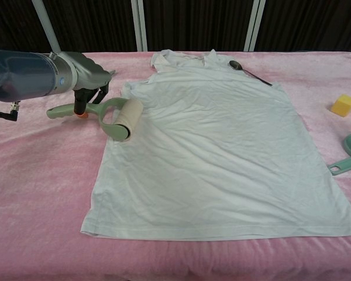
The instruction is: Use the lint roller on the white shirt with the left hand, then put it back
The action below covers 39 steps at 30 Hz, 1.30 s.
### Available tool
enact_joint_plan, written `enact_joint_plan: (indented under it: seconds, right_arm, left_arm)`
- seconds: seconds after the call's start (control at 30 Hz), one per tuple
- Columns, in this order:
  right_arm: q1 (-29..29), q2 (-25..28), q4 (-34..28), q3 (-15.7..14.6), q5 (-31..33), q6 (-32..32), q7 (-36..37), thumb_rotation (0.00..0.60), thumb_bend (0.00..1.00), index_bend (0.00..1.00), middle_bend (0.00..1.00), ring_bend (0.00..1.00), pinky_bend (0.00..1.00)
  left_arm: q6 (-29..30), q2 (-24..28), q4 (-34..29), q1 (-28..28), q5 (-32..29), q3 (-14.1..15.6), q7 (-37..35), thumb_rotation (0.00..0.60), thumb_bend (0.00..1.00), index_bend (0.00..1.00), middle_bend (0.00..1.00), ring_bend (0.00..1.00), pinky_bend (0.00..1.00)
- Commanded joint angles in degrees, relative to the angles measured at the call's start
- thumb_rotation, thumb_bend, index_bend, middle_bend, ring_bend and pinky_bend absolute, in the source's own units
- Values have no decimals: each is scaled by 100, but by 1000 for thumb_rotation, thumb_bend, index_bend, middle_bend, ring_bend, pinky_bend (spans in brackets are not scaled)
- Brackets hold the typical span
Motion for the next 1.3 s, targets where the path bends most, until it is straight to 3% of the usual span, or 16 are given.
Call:
enact_joint_plan:
  seconds: [0.03, 0.43, 0.87, 1.3]
  right_arm:
    - [1, -2, -4, 4, 1, 2, 6, 600, 121, 21, 81, 122, 215]
    - [-7, 47, -30, 29, 21, 10, 119, 600, 122, 21, 81, 122, 215]
    - [-14, 93, -30, 53, 42, 17, 208, 600, 122, 22, 81, 122, 215]
    - [-30, 136, -33, 69, 64, 30, 266, 600, 121, 23, 81, 122, 215]
  left_arm:
    - [-13, -2, -17, -16, 49, 5, 12, 600, 547, 648, 613, 430, 503]
    - [134, -458, 117, -370, -30, -174, 381, 600, 548, 648, 613, 431, 503]
    - [432, -1132, 372, -1076, -647, -752, 1145, 600, 548, 648, 613, 432, 503]
    - [287, -2010, 1281, -1668, -1039, -1358, 1612, 600, 547, 648, 613, 433, 504]
